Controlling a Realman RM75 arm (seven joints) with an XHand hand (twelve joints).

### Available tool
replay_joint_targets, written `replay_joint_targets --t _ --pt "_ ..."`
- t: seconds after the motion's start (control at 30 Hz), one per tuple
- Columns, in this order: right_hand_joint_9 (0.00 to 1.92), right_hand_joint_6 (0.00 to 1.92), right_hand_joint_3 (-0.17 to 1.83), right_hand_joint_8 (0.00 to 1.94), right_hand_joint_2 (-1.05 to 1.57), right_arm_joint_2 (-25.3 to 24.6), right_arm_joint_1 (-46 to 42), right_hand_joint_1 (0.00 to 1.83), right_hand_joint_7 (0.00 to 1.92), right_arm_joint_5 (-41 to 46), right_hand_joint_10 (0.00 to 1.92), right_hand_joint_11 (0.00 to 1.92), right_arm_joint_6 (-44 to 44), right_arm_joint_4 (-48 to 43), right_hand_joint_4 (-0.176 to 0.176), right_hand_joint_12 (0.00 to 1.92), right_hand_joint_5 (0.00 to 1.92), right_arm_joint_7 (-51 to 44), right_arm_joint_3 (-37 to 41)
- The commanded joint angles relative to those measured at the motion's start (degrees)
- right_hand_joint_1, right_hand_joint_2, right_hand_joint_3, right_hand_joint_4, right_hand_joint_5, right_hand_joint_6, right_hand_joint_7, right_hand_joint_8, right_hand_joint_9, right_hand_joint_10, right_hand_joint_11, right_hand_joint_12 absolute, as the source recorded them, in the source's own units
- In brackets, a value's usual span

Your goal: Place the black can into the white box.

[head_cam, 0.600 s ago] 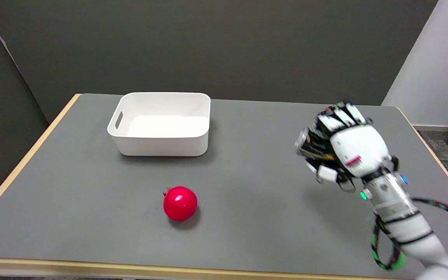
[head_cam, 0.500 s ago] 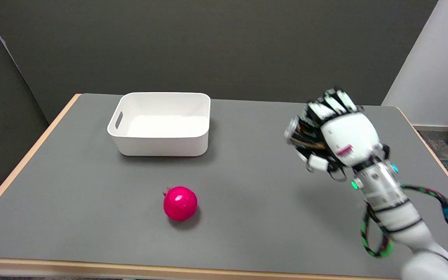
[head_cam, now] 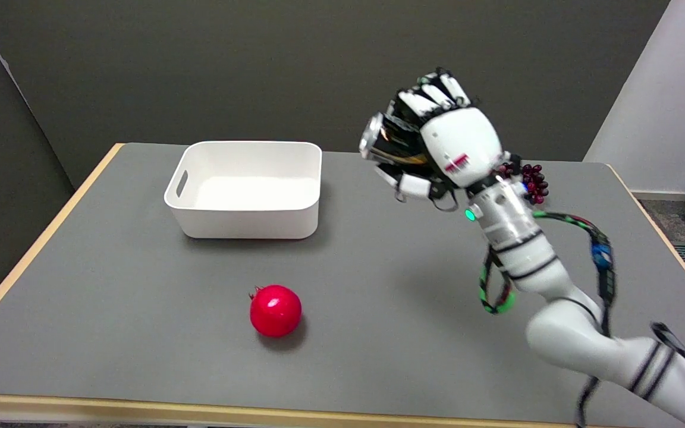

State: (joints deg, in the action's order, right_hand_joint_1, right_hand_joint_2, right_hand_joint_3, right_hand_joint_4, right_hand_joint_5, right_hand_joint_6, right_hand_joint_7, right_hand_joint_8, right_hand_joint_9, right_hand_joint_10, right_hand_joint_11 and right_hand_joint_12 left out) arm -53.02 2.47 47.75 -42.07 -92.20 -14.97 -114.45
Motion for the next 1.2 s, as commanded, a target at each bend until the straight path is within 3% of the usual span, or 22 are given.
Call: replay_joint_targets --t 0.03,0.5,0.83,1.13,1.17,1.2 --pt "0.33 1.67 0.57 0.76 1.08 -12.1 26.0 0.89 0.59 4.8 0.8 0.04 12.2 18.9 0.003 0.95 0.61 16.3 -9.5" --pt "0.31 1.57 0.42 0.75 1.11 -24.5 38.4 0.92 0.6 7.9 0.79 0.0 22.3 42.9 0.026 1.07 0.65 16.3 -17.0" --pt "0.31 1.57 0.42 0.75 1.11 -29.3 41.1 0.91 0.6 7.5 0.79 0.0 23.4 46.7 0.041 1.07 0.65 16.3 -20.4" --pt "0.32 1.58 0.42 0.75 1.12 -29.7 41.7 0.9 0.6 7.9 0.79 0.0 25.4 46.4 0.052 1.06 0.65 16.3 -20.9" --pt "0.31 1.6 0.4 0.7 1.14 -29.7 41.5 0.87 0.56 7.9 0.78 0.0 26.0 46.3 0.076 1.05 0.62 16.4 -20.7" --pt "0.28 1.66 0.35 0.6 1.19 -29.6 41.4 0.8 0.49 7.9 0.76 0.0 26.4 46.4 0.122 1.04 0.56 16.7 -20.7"
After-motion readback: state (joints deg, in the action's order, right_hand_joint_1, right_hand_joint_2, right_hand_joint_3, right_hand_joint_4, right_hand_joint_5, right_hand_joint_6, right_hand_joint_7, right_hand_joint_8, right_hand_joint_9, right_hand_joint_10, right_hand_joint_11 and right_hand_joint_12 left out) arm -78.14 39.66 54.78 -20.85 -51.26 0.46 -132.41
